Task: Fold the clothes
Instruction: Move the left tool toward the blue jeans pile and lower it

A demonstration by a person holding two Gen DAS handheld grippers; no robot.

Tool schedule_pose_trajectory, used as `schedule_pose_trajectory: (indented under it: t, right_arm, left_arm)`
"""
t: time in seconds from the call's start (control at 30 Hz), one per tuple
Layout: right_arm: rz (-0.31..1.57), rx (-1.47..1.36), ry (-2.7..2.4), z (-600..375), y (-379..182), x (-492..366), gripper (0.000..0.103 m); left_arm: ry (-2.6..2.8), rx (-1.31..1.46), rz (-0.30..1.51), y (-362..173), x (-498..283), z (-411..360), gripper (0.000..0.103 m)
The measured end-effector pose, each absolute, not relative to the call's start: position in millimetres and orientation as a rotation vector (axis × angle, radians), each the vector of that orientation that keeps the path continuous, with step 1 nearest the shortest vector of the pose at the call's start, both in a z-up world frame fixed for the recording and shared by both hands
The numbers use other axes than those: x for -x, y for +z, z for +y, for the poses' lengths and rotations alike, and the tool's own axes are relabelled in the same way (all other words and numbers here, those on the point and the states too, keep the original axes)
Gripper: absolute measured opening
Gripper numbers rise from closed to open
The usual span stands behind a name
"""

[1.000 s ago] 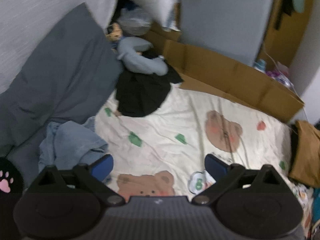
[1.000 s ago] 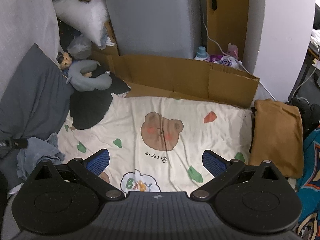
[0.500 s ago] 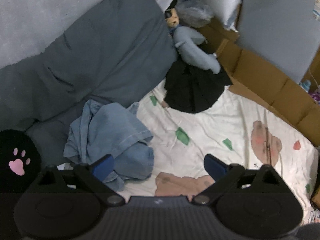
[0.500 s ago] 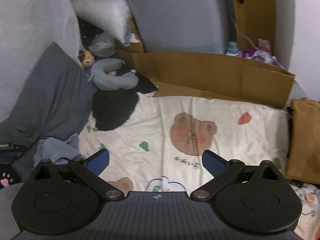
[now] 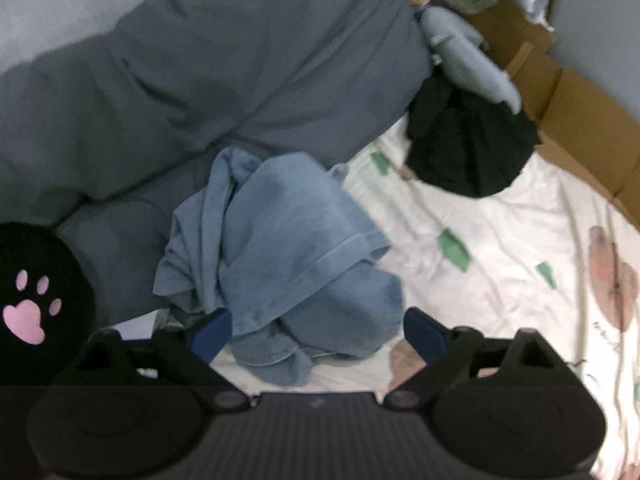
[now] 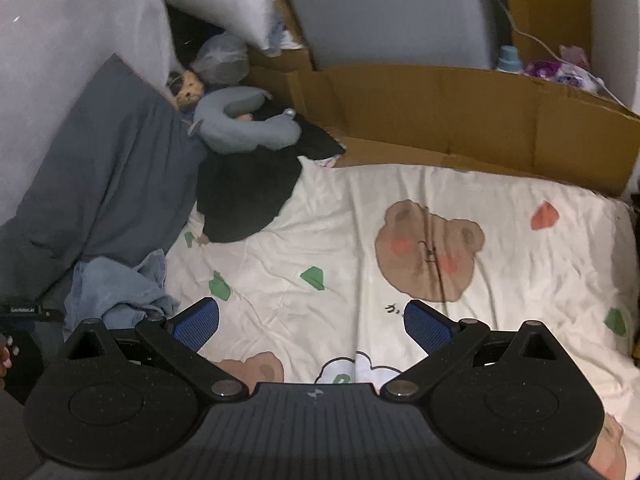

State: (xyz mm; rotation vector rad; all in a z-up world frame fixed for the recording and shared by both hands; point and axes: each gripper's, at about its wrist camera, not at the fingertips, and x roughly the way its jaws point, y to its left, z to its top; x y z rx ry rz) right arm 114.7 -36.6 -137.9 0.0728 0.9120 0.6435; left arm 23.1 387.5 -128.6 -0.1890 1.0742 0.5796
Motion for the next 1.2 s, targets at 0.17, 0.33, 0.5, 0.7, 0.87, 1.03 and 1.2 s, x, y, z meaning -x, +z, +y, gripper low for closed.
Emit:
schedule_pose_trajectory:
  t: [0.17, 0.33, 0.5, 0.7, 0.87, 1.03, 1.2]
  right_arm:
    - [0.946, -0.074, 0.661, -19, -159, -114, 0.101]
    - [0.976, -0.056, 0.655, -9, -177, -107, 0.101]
    - [1.024, -0.043, 0.618, -15, -189, -105, 0.101]
    - [1.028, -0.022, 0.608, -19, -189, -104, 0.101]
    - [1.039, -0.022, 0.608, -19, -192, -103, 0.101]
    - [1.040, -0.026, 0.629, -17, -191, -100, 0.101]
    - [1.042, -0.034, 0.649, -12, -193, -101, 0.101]
  left_arm:
    - [0.583, 0.193, 1.092, -159, -27, 414, 0.084]
    - [0.585, 0.148, 1.091, -188, -39, 435, 0.083]
    - [0.588, 0.100, 1.089, -212, -54, 451, 0.081]
    - [0.503, 0.061, 1.075, -219, -65, 436, 0.078]
    - [0.492, 0.076, 1.066, -227, -75, 445, 0.058]
    - [0.455, 0.070, 1.012, -209, -76, 449, 0.022]
    - [0.475, 0.093, 0.967, -186, -71, 457, 0.011]
